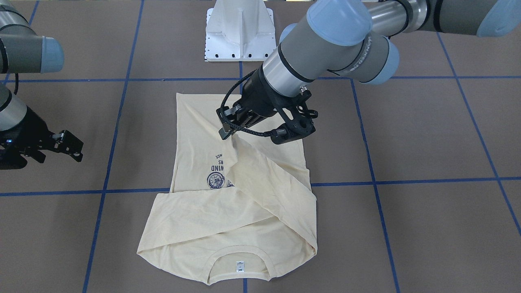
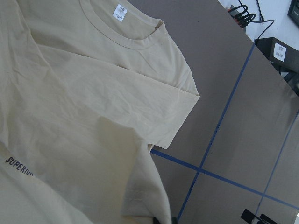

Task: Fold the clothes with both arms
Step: 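Carry the held sleeve with the left gripper toward the collar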

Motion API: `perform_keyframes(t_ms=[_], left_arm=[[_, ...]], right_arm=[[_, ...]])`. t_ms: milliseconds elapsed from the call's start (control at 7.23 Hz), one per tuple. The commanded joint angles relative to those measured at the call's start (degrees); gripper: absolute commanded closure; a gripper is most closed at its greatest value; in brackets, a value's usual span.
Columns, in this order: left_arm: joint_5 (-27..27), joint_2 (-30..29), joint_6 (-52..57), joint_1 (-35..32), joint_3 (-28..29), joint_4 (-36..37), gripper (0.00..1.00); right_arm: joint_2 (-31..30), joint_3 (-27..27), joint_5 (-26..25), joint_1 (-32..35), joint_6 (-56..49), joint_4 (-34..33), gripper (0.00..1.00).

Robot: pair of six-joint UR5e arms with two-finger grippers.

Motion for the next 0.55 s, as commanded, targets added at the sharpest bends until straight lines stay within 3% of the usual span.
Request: perform_keyframes(t_ms=[0, 415], left_arm=[[0.90, -0.47, -2.52, 0.24, 2.07, -2.44, 1.00], [11.95, -1.16, -6.31, 7.52, 9.79, -12.73, 1.00]], right_arm=[[0.03, -0.06, 0.00, -0.01, 0.00, 0.03, 0.00], [0.30, -0.15, 0.00, -0.01, 0.00, 0.03, 0.00]])
